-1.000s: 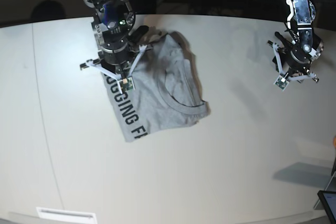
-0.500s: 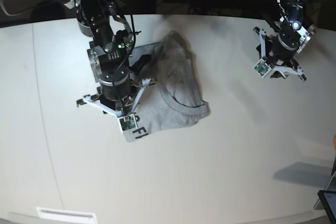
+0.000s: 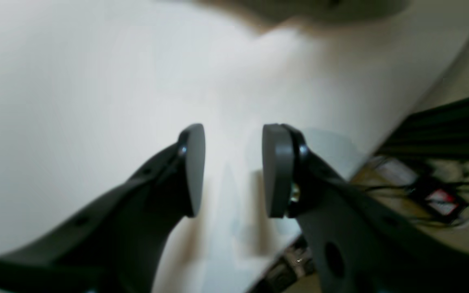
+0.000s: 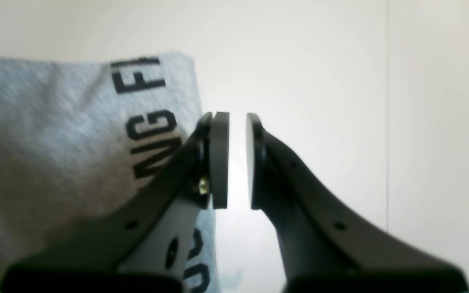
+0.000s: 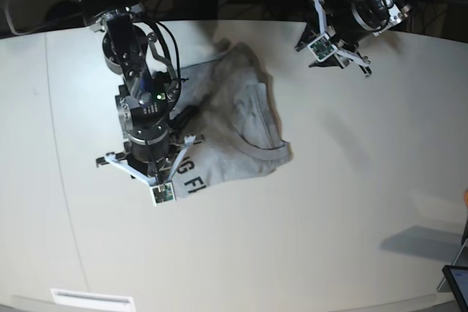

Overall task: Fold the T-shirt properly
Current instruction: 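Lower the left gripper onto the shirt's side edge and grasp it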

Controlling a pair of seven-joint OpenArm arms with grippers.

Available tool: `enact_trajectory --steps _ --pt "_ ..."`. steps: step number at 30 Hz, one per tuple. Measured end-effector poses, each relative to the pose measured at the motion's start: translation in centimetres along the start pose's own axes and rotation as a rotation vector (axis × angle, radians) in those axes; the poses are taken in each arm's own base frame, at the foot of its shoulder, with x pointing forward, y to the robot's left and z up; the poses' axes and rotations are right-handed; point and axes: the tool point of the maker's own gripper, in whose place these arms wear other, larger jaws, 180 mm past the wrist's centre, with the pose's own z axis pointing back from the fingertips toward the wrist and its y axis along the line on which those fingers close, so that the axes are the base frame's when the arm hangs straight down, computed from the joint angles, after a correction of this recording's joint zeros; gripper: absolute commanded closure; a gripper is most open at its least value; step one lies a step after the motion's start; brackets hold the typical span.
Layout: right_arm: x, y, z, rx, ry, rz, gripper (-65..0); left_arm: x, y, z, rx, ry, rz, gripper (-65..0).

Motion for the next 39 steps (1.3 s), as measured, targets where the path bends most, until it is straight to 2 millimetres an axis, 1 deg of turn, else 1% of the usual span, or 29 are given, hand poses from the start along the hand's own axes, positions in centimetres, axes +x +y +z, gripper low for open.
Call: enact_trajectory --steps 3,5,8,13,16,21,23,25,28,30,32,36,37,39 --pt "-0.7 -0.1 -1.0 -0.01 0.034 0.019 -6.5 0.2 -2.2 -0.3 -0.059 -0.007 0.006 -23.0" --pt "-0.5 -0.1 -1.3 -0.011 0.026 0.023 -6.5 0.3 -3.3 -0.3 -0.088 -0.008 0.009 -23.0" --pt "0.3 -0.1 -1.7 -0.014 -0.013 0.028 -6.5 0.3 -5.0 -0.5 -0.133 -0.006 0.004 -23.0" --pt "-0.8 0.1 -3.2 -0.016 0.026 0.054 -6.5 2.7 -6.3 -1.7 -0.183 -0.068 -0.024 -23.0" --pt "-0.3 0.2 -3.9 -0.015 0.013 0.061 -6.5 4.7 -6.6 -2.5 -0.192 -0.125 -0.027 -23.0" --pt "0.9 -0.4 -5.1 -0.029 0.009 0.074 -6.5 7.1 -6.2 -3.5 -0.165 -0.187 0.002 -23.0" --pt "1.2 -0.5 -5.5 -0.029 0.014 0.089 -6.5 7.3 -6.0 -4.0 -0.155 -0.179 0.015 -23.0" --pt "1.8 0.1 -5.8 0.01 0.011 0.15 -6.5 7.3 -5.7 -4.6 -0.14 -0.148 0.021 -23.0" --pt "2.7 0.2 -6.1 0.031 0.007 0.19 -6.5 8.6 -5.3 -5.1 -0.127 -0.174 0.039 -23.0" --pt "3.1 0.3 -6.2 0.04 0.001 0.205 -6.5 8.6 -5.1 -5.2 -0.124 -0.174 0.037 -23.0" --pt "3.3 0.5 -6.2 0.054 0.003 0.237 -6.5 7.8 -5.2 -5.8 -0.131 -0.151 0.048 -23.0" --pt "4.2 2.3 -6.1 0.125 -0.012 0.298 -6.5 6.3 -5.3 -6.8 -0.147 -0.109 0.069 -23.0" --pt "4.1 2.6 -6.5 0.133 -0.002 0.306 -6.5 6.0 -5.3 -6.9 -0.149 -0.1 0.072 -23.0" --pt "2.9 3.0 -7.7 0.157 0.048 0.34 -6.5 5.5 -5.0 -7.0 -0.144 -0.089 0.076 -23.0"
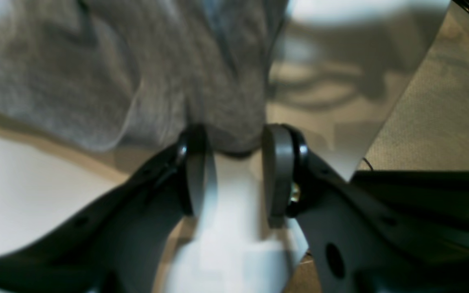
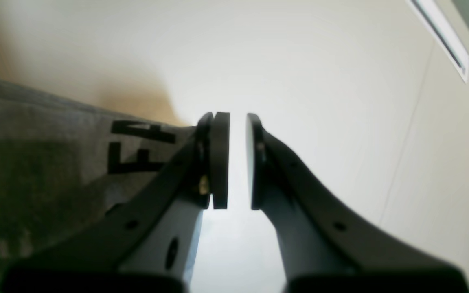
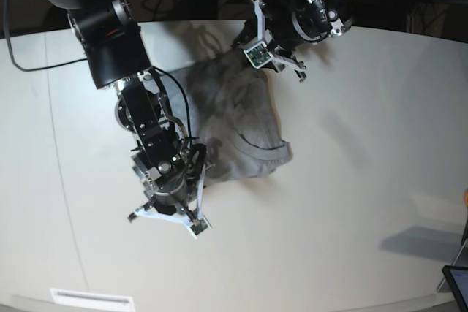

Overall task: Fold the T-shirt properly
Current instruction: 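Lower the left gripper onto the shirt's side edge and grasp it, then hold the shirt with both grippers and rotate it to square it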

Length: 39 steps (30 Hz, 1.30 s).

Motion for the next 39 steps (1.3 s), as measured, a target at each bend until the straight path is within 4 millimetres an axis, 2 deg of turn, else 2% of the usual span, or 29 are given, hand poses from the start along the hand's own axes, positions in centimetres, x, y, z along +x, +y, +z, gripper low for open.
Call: enact_trajectory --steps 4,8,11,15,18,21,27,30,35,39 --pt "-3.1 0.7 -1.6 0.031 0.1 0.037 -6.5 0.0 0.1 0.0 0.001 0.0 0.001 -23.0" --pt "-3.1 0.4 -1.7 0.026 0.108 0.039 -6.5 0.4 0.8 -0.1 0.012 -0.007 -0.01 -23.0" --pt "-3.0 0.2 -1.7 0.021 0.115 0.04 -6.5 0.5 2.2 0.1 0.046 -0.012 -0.007 -23.0" --pt "-4.1 0.2 -1.7 0.022 0.154 0.042 -6.5 -0.4 3.9 0.1 0.077 0.008 0.012 -23.0" --pt "-4.8 -0.7 -1.7 0.005 0.166 0.049 -6.5 -0.3 4.9 -0.3 0.083 -0.002 0.015 -23.0" --pt "-6.3 -1.5 -1.7 -0.012 0.213 0.057 -6.5 -0.6 5.8 -0.2 0.089 0.002 0.002 -23.0" --pt "-8.7 -1.7 -1.6 -0.017 0.247 0.068 -6.5 -0.3 8.4 -0.2 0.135 0.053 -0.039 -23.0" --pt "-9.0 -1.4 -1.3 -0.02 0.239 0.065 -6.5 -0.1 10.3 0.1 0.174 0.084 -0.068 -23.0" --pt "-10.1 -1.1 0.0 -0.022 0.268 0.064 -6.5 2.2 12.1 0.1 0.206 0.038 -0.095 -23.0" --pt "-10.2 -1.0 1.2 -0.025 0.254 0.064 -6.5 1.6 14.0 -0.2 0.228 0.101 -0.09 -23.0"
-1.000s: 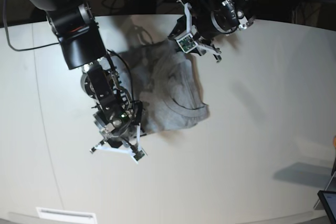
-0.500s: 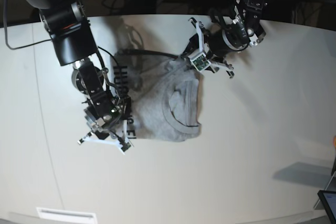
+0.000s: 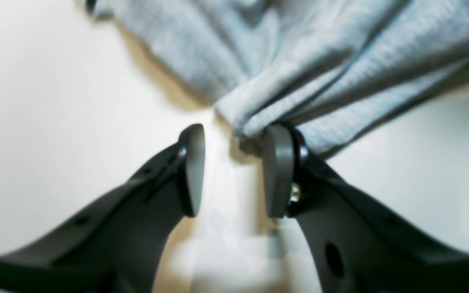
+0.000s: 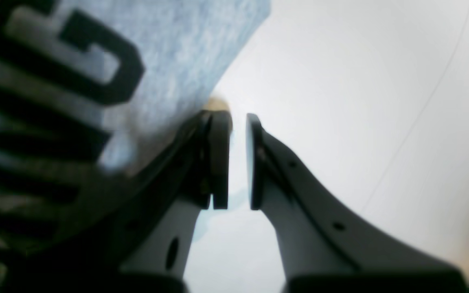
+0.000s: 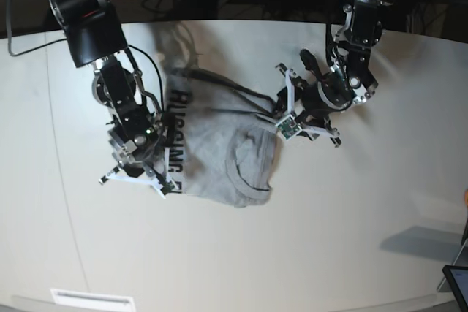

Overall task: Fold the T-shirt properly
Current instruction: 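Hold the shirt with both grippers and rotate it to square it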

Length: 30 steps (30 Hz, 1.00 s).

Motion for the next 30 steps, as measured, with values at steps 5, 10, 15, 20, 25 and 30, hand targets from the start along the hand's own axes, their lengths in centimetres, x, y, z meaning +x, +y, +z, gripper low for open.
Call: enact_trajectory --steps 5,10,15,20,25,30 --pt "-0.3 -0.6 0.6 -0.018 -0.006 0.004 -6.5 1.2 -0.2 1.0 0.017 -0.029 -0.028 -23.0" --pt "-1.0 -1.8 0.5 -0.044 0.011 0.011 -6.5 0.7 -0.9 3.1 0.041 0.009 -0.099 -23.0" --pt "0.1 -1.7 0.8 -0.039 -0.016 0.005 -6.5 -0.5 -1.5 5.1 0.083 0.06 -0.158 -23.0" --pt "0.0 -2.3 0.8 -0.055 -0.012 0.008 -6.5 -2.6 -4.6 5.1 0.011 0.11 -0.141 -23.0" --pt "0.2 -2.1 0.8 -0.05 -0.018 0.005 -6.5 -1.6 -6.9 4.4 -0.035 0.076 -0.112 -23.0" --pt "0.6 -0.3 1.0 -0.011 -0.024 0.007 -6.5 -0.1 -4.0 3.7 0.027 0.051 -0.122 -23.0"
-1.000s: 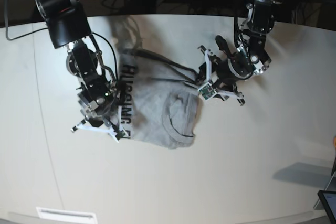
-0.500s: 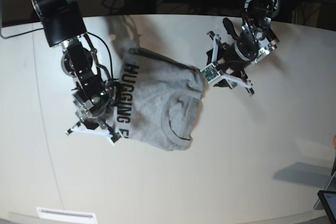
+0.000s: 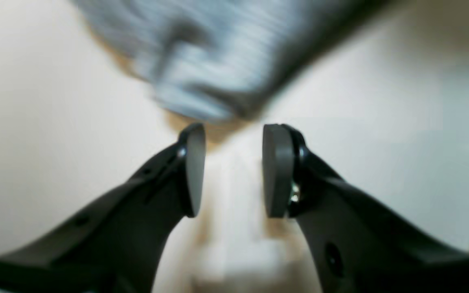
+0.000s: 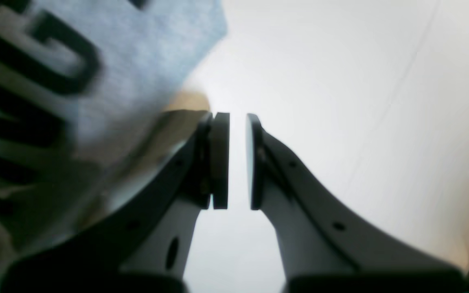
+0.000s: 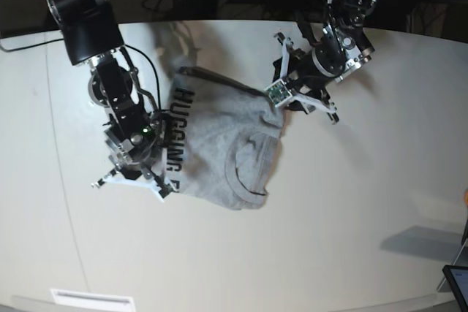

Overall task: Fold the T-shirt properly
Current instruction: 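Hold the shirt with both grippers and rotate it to square it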

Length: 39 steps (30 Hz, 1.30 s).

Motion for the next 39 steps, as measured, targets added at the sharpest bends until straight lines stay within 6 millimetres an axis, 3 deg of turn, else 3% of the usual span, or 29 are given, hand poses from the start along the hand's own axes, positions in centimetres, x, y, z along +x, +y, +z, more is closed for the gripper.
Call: enact_trajectory --steps 3,8,11,18,29,39 --pt "-0.9 1.9 0.0 0.04 0.014 0.001 -6.5 0.3 1.0 -0.4 0.014 -0.004 -0.006 -23.0" --pt "-1.9 3.0 0.1 0.049 0.034 0.0 -6.5 -0.2 2.5 -1.9 0.021 0.019 0.008 -23.0" --pt "-2.1 3.9 0.7 0.064 0.036 -0.008 -6.5 -1.4 2.6 -3.0 0.002 0.057 0.019 -23.0" --pt "-2.8 5.2 2.8 0.088 0.047 -0.033 -6.5 -1.6 4.2 -4.1 0.01 0.068 0.039 -23.0" --pt "-3.8 7.9 4.9 0.141 0.029 -0.064 -6.5 -0.5 7.2 -5.8 0.039 0.067 0.055 -23.0" --pt "-2.8 11.1 6.7 0.212 -0.002 -0.122 -6.5 1.3 9.9 -7.8 0.044 0.011 0.088 -23.0"
